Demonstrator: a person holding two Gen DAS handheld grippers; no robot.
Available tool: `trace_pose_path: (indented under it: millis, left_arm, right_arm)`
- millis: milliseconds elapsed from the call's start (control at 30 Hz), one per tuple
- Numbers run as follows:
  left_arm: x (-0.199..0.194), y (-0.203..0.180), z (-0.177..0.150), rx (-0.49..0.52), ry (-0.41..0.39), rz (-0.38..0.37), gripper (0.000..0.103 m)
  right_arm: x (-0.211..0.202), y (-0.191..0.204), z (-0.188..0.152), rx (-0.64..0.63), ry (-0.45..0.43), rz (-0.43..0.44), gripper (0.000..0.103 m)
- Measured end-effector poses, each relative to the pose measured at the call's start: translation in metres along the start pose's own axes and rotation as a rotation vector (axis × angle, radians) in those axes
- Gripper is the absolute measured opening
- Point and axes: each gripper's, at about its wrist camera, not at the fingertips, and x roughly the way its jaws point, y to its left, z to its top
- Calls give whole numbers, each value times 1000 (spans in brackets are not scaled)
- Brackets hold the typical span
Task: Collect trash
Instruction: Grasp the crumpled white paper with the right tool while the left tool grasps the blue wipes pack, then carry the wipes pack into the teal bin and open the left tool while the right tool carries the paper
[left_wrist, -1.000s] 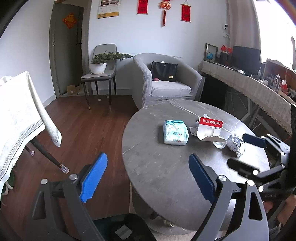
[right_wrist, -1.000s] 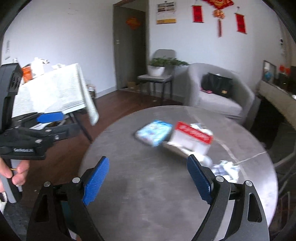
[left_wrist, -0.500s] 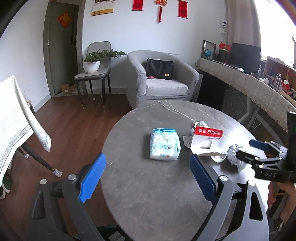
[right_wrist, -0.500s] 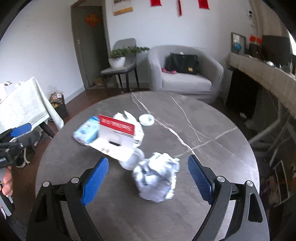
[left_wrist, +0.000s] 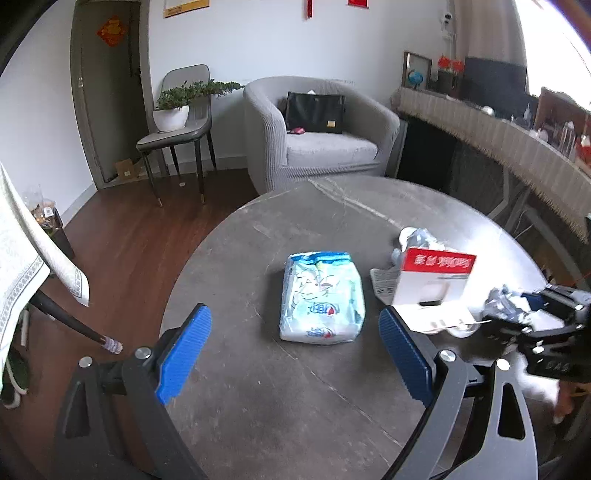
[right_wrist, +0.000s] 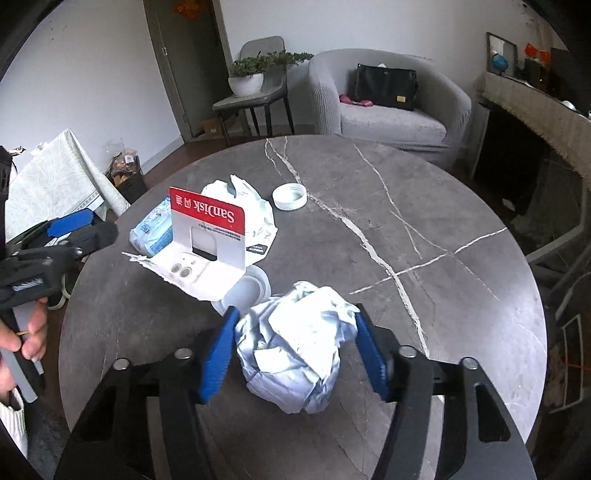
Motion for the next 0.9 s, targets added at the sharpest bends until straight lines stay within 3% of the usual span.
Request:
trace_pose_path:
  millis: [333, 667, 800, 900]
  left_arm:
    - [27, -2, 2, 11, 65, -25, 94]
    - [43, -3, 2, 23, 137, -17, 87]
    - [46, -2, 1, 32, 156, -28, 66]
    - [42, 2, -1, 30, 147, -14, 57]
  right_arm:
    - [-24, -23, 11, 66, -123, 7, 56]
    - [-18, -21, 15, 69, -110, 37, 56]
    - [-13, -15, 20, 82, -109, 58, 56]
    - [-10, -7, 23, 85, -114, 68, 56]
